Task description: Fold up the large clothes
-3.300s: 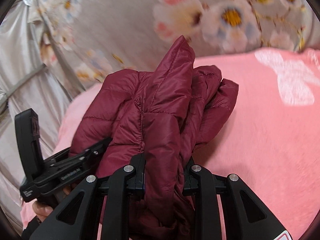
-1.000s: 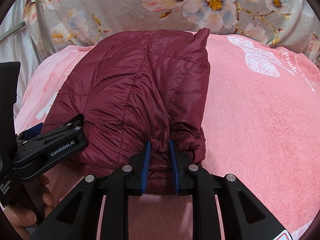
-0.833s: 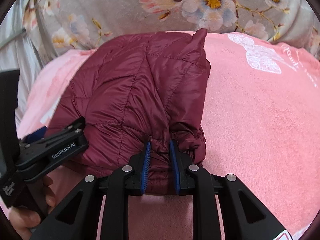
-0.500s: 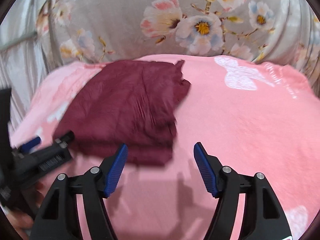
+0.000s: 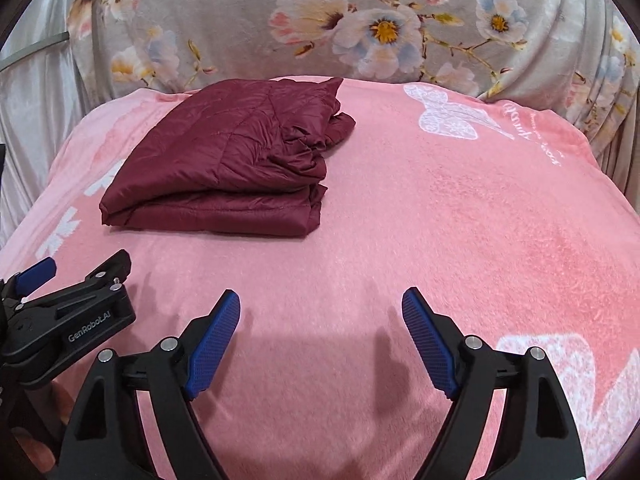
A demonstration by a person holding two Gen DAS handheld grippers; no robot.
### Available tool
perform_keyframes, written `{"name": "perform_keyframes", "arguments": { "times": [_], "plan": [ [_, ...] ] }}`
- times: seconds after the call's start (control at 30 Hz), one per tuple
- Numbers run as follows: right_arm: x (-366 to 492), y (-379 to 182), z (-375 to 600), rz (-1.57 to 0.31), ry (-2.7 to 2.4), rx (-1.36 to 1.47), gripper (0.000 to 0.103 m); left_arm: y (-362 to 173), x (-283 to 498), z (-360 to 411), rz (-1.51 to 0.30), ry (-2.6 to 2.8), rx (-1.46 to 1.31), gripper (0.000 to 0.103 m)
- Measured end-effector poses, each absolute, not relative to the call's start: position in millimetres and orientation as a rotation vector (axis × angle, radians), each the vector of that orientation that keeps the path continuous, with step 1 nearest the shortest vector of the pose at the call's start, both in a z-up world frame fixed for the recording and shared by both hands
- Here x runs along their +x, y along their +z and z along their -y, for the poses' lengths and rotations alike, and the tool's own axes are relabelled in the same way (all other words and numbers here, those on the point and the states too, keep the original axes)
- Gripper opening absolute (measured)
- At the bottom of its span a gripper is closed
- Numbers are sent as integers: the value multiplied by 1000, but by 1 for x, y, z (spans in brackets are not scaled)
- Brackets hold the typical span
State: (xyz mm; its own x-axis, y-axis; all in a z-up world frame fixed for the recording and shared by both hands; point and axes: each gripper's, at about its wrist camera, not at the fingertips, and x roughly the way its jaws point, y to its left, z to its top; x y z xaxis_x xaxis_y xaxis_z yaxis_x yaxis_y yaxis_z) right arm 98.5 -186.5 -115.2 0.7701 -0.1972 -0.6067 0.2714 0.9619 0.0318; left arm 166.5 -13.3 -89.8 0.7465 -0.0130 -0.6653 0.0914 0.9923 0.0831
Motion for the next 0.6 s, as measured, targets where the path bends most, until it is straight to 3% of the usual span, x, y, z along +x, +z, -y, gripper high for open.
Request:
{"name": "perform_keyframes", "arguments": {
  "times": [0.6],
  "plan": [
    [93, -113, 171, -618, -242, 26, 82, -90, 155, 18, -705, -40, 145, 98]
  ]
}}
